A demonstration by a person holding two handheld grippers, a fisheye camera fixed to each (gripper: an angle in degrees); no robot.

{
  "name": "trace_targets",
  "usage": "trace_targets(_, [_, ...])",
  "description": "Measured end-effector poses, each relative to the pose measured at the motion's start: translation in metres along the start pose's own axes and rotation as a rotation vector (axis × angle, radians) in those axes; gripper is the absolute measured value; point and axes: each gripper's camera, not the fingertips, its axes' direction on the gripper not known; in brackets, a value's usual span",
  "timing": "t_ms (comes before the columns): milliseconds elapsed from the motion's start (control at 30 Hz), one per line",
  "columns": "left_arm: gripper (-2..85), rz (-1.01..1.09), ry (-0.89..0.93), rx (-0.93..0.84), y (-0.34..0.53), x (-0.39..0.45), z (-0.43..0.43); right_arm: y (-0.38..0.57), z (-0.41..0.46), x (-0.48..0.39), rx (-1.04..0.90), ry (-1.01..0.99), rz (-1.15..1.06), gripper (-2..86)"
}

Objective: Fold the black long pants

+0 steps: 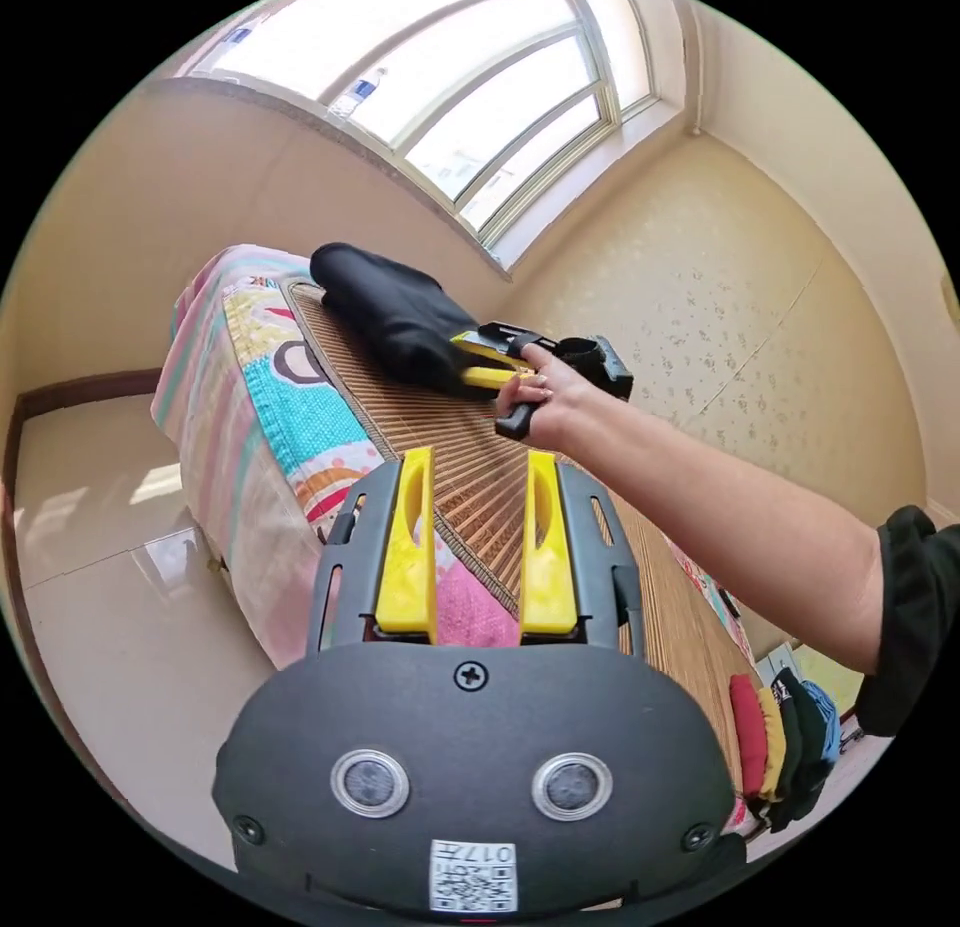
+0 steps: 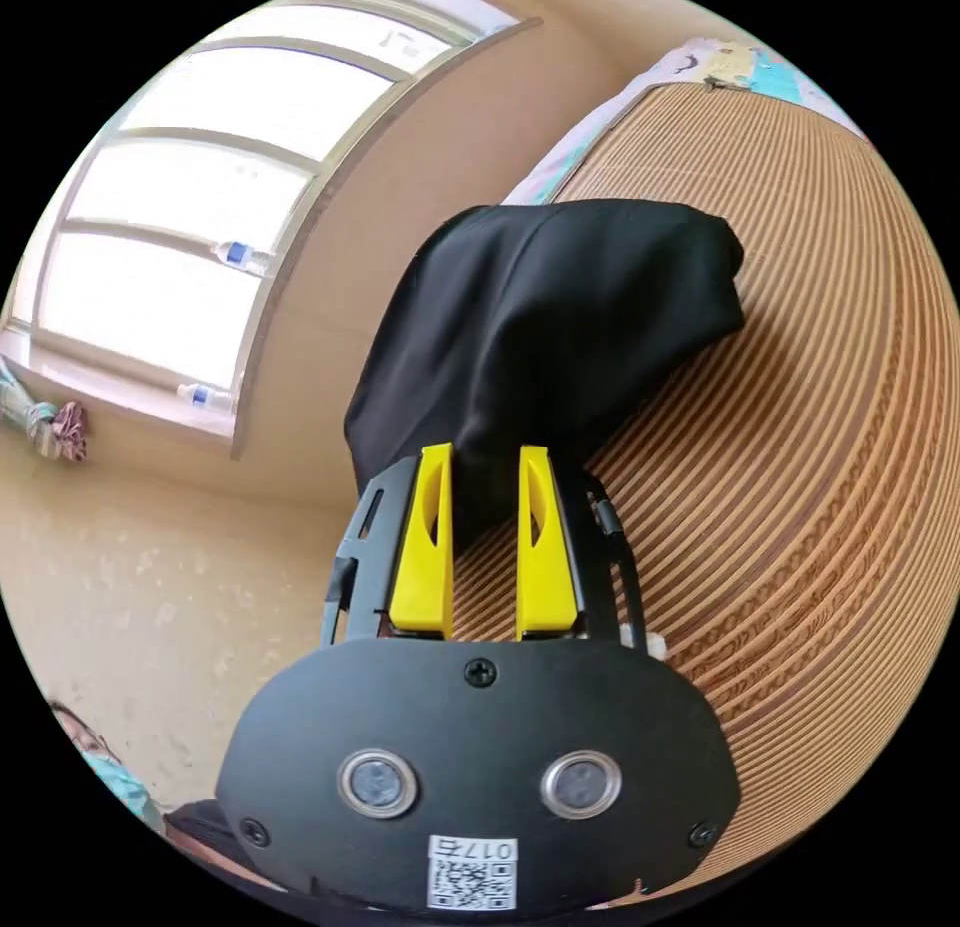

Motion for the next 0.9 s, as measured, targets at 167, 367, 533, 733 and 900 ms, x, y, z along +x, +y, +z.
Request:
trace_targets(167, [13.2, 0.035, -0.002, -0.059, -0.001, 0.006, 0.011, 0.06, -0.083, -0.025, 0.024, -0.138, -0.171, 3.7])
trace_targets(367, [13.2, 0.074, 0.142, -0.133, 0.013, 0.026, 0.025, 0.246, -0.229, -0.053, 0.221, 0.102, -0.413, 1.9])
trace_targets(533, [13.3, 0.144, 0.185, -0.179, 0.032, 0.055, 0.036, 0.434, -0.35, -0.06, 0.376, 0.336, -0.288, 0.6])
trace_targets(733, [13.3, 0.26, 0.199, -0.292, 0.067, 0.096, 0.06, 0.664, -0.503, -0.118, 0.843, 0.627, -0.094, 0.4])
trace_targets(900, [13.1, 0.41, 0.174, -0.392, 0.116, 0.137, 0.077, 0.813, -0.556, -0.169, 1.221, 0.897, 0.088, 0.4])
